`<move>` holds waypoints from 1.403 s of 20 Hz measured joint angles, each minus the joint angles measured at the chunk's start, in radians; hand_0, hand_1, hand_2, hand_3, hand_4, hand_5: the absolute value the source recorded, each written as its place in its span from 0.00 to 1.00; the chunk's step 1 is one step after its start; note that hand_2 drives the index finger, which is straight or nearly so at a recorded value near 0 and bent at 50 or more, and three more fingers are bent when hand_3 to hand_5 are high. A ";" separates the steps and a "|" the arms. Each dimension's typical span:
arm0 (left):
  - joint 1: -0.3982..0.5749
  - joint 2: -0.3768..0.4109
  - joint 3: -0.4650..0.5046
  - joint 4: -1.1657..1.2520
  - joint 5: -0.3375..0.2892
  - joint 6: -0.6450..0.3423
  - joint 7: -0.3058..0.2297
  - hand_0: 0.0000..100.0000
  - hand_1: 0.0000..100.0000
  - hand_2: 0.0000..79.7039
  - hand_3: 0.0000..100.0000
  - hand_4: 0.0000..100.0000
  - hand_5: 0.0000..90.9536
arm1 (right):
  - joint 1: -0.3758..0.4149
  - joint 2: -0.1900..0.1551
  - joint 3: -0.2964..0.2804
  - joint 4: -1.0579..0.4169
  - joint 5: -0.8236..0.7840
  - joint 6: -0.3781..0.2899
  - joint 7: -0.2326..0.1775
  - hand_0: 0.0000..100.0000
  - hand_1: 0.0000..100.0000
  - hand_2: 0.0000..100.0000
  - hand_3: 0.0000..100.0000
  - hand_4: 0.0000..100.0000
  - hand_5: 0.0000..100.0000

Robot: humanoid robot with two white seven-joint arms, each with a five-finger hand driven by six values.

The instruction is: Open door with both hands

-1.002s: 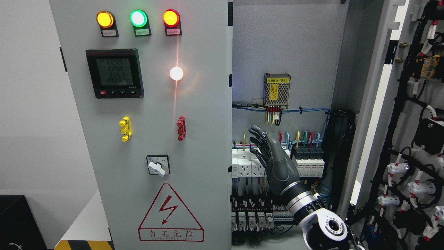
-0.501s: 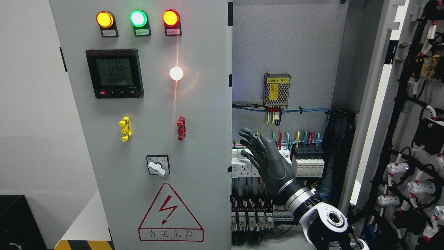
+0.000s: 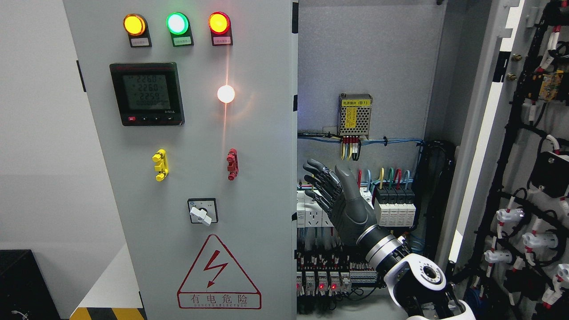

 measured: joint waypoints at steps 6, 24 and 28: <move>0.000 0.000 0.000 0.000 0.000 0.000 0.000 0.00 0.00 0.00 0.00 0.00 0.00 | -0.011 -0.001 -0.001 0.018 -0.006 0.000 0.067 0.19 0.00 0.00 0.00 0.00 0.00; 0.000 0.000 0.000 0.000 0.000 0.000 0.000 0.00 0.00 0.00 0.00 0.00 0.00 | -0.042 -0.002 -0.004 0.055 -0.013 0.003 0.177 0.19 0.00 0.00 0.00 0.00 0.00; 0.000 0.000 0.000 0.000 0.000 0.000 0.000 0.00 0.00 0.00 0.00 0.00 0.00 | -0.054 -0.002 -0.004 0.069 -0.057 0.016 0.178 0.19 0.00 0.00 0.00 0.00 0.00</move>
